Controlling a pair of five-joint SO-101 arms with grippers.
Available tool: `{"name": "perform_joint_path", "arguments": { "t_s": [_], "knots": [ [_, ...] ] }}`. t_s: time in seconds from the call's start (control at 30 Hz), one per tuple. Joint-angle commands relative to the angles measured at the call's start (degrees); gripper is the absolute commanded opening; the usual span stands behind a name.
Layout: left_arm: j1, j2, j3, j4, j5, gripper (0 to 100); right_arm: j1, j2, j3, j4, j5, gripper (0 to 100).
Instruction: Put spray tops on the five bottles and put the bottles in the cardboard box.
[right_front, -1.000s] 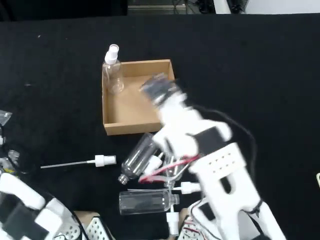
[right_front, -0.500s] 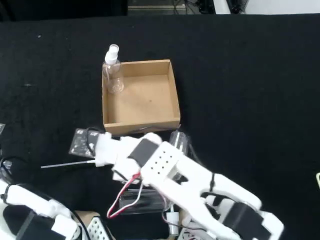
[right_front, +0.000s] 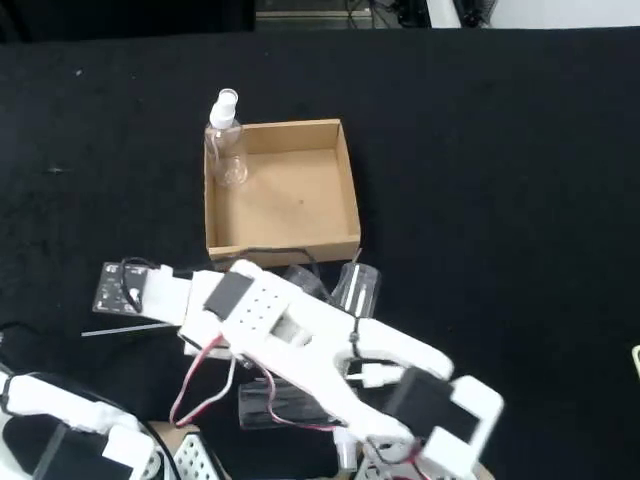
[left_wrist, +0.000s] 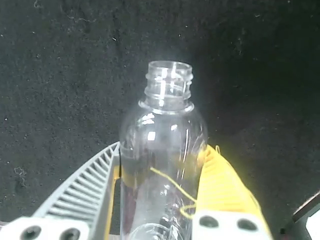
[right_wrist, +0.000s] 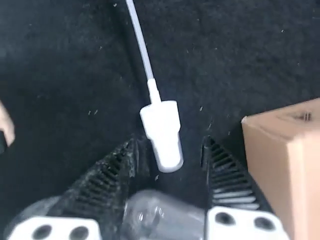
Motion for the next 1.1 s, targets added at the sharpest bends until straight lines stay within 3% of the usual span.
{"name": "perform_joint_path", "arguments": {
  "t_s": [0.0,0.3,0.47,0.63,0.73,0.93,1.07],
  "knots": [
    [-0.8,-2.3,-1.0,-0.9,-0.6,3,-1.7,3.8,-6.0,-1.2,0.4,20.1],
    [-1.9,-2.3,-1.2,-1.0,-0.7,3,-3.0,15.7,-13.1,-1.1,0.4,19.7],
    [-2.2,-2.3,-1.2,-1.1,-0.7,3,-1.1,17.7,-13.1,-0.8,0.4,0.5],
    [-1.8,-2.3,-1.2,-1.0,-0.7,3,0.5,14.9,-11.5,0.2,0.0,1.3],
    [-1.8,-2.3,-1.2,-1.0,-0.7,3,0.3,13.4,-10.9,0.3,-0.1,4.3],
    [-2.1,-2.3,-1.2,-1.1,-0.7,3,-0.3,12.8,-10.9,0.6,-3.7,31.3],
    [-2.3,-2.3,-1.2,-1.2,-1.3,3,-0.3,11.2,-10.6,2.8,-3.4,31.1]
  ]
}}
